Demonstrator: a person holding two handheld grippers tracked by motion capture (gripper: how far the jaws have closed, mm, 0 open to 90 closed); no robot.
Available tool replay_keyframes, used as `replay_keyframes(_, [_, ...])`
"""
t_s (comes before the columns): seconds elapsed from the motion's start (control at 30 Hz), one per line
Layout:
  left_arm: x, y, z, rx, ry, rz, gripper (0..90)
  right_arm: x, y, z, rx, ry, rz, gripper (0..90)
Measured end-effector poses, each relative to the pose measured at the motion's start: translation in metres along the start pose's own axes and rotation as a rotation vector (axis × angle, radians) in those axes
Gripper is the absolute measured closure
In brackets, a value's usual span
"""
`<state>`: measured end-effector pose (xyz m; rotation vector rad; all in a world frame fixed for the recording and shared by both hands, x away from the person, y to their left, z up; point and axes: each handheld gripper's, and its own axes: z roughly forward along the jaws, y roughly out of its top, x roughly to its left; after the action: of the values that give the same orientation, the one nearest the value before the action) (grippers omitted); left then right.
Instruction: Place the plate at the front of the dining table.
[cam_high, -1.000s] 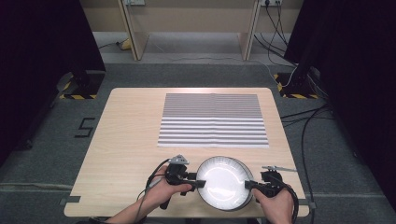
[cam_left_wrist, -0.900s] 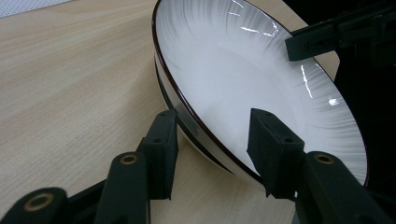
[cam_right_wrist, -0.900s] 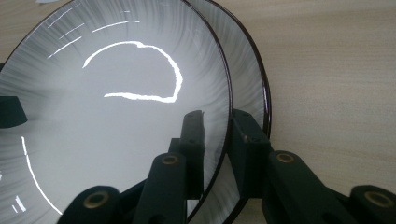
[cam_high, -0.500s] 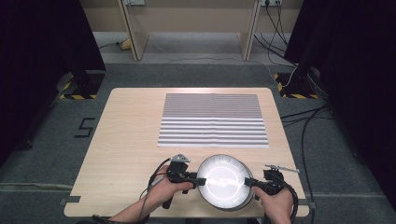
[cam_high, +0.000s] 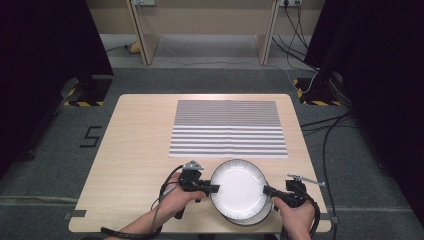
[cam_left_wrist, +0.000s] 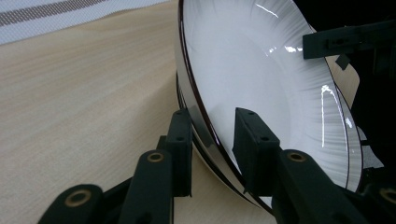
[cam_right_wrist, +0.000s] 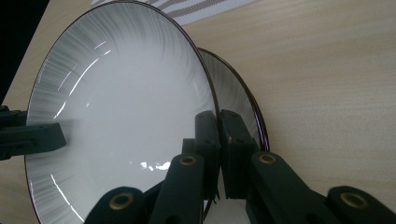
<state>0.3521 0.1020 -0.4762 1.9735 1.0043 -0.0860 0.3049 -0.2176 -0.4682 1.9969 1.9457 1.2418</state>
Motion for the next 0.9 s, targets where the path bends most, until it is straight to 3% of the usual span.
replay_keyframes(0.17, [0.003, 0.002, -0.001, -0.041, -0.003, 0.002, 72.5, 0.003, 0.000, -0.004, -0.029, -0.002, -0.043, 87.0])
replay_keyframes(0.27, [0.003, 0.005, -0.002, -0.072, 0.000, -0.018, 75.2, 0.004, -0.001, -0.006, -0.047, -0.008, -0.069, 87.0])
replay_keyframes(0.37, [0.003, 0.009, -0.005, -0.092, -0.004, -0.045, 77.5, 0.003, -0.002, -0.007, -0.039, 0.009, -0.037, 86.9])
replay_keyframes(0.6, [0.006, 0.016, -0.003, -0.100, -0.028, -0.090, 79.0, 0.005, 0.002, -0.009, -0.063, -0.008, -0.060, 87.1])
replay_keyframes(0.9, [0.007, 0.022, -0.002, -0.139, -0.025, -0.073, 80.4, 0.005, 0.006, -0.011, -0.097, -0.012, -0.091, 87.1])
